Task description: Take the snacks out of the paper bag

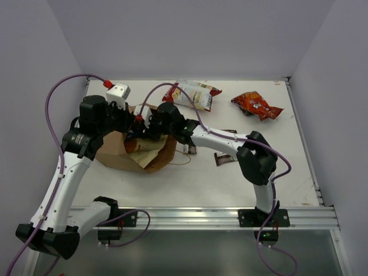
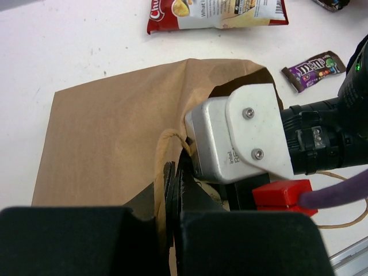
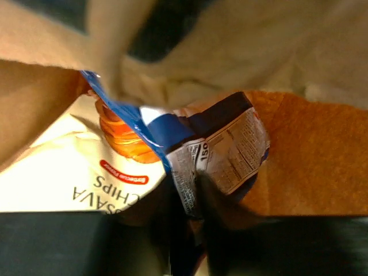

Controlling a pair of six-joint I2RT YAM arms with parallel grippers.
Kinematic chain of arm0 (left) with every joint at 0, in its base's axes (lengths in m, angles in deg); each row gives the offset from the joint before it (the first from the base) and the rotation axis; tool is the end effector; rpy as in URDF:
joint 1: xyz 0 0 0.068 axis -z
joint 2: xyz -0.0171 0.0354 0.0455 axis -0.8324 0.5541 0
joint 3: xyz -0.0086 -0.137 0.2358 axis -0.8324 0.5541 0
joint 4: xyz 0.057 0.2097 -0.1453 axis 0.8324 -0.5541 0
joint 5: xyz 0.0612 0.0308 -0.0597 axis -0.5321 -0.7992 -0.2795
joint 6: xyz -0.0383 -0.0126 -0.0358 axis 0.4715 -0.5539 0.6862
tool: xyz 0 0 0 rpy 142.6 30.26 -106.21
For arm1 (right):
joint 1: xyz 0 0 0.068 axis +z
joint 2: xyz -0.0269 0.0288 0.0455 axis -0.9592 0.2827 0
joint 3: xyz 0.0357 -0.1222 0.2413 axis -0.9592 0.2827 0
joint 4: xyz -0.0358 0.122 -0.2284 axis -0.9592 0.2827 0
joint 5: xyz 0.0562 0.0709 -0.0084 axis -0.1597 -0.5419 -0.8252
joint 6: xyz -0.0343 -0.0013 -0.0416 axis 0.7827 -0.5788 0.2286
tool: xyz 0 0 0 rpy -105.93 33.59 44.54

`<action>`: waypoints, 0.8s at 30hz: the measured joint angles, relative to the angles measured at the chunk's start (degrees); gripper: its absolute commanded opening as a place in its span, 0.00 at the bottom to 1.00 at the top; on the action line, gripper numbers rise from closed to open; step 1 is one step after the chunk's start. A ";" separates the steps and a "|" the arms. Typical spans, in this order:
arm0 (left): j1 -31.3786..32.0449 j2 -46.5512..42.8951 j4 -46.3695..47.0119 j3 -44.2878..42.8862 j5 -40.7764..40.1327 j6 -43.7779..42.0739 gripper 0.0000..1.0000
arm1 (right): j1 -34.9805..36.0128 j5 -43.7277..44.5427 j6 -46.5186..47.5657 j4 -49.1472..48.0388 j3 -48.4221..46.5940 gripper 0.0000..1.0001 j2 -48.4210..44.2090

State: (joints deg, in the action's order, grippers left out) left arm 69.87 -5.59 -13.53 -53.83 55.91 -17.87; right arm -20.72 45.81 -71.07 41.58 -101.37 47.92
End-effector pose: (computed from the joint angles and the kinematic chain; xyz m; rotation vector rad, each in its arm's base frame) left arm 0.1976 -0.0549 0.3893 0.3078 2.0463 -0.3890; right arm 0.2761 0.3851 0.2634 -1.3348 1.5127 0.7599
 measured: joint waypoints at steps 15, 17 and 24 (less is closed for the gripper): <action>0.07 0.44 4.90 2.16 -7.32 1.14 0.00 | -0.15 3.04 -0.04 3.78 11.41 0.00 -22.88; 0.07 1.33 6.19 2.64 -8.87 1.66 0.00 | -0.72 3.69 0.15 4.83 13.03 0.00 -29.03; 0.09 6.45 8.79 3.96 -13.81 2.08 0.00 | -9.49 5.57 -1.99 8.35 14.78 0.00 -44.26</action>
State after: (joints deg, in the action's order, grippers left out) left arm 69.95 0.86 -4.74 -49.87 42.10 -15.79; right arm -30.21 51.38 -73.06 49.93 -86.60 3.66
